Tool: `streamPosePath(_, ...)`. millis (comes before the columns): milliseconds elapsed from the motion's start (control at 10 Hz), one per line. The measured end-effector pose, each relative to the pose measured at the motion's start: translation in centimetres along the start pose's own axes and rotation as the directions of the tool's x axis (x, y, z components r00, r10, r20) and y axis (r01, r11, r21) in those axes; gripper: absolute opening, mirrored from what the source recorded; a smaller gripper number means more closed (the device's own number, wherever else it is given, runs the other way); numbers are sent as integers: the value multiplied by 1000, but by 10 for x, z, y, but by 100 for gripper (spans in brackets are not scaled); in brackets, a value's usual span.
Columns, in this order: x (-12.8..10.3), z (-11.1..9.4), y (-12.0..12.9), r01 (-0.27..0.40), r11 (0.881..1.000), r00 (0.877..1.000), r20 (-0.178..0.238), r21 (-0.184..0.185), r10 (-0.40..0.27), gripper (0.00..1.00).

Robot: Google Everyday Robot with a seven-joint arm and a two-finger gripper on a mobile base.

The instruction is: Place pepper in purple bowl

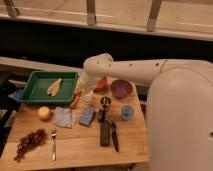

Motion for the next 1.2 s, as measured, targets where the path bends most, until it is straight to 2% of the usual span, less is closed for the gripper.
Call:
streamPosePath(200, -20, -22, -37, -80, 997, 996, 37, 16, 80, 0)
streamPosePath(300, -32, -35, -58, -129, 991, 990, 61, 19, 127, 0)
streamPosePath(600, -48, -55, -102, -254, 967, 961, 113, 0, 252, 0)
streamPosePath(1100, -47, -53, -96, -250, 968, 962, 109, -4, 249, 0)
streamPosePath(1200, -50, -52, -101, -268, 964, 957, 112, -1, 266, 0)
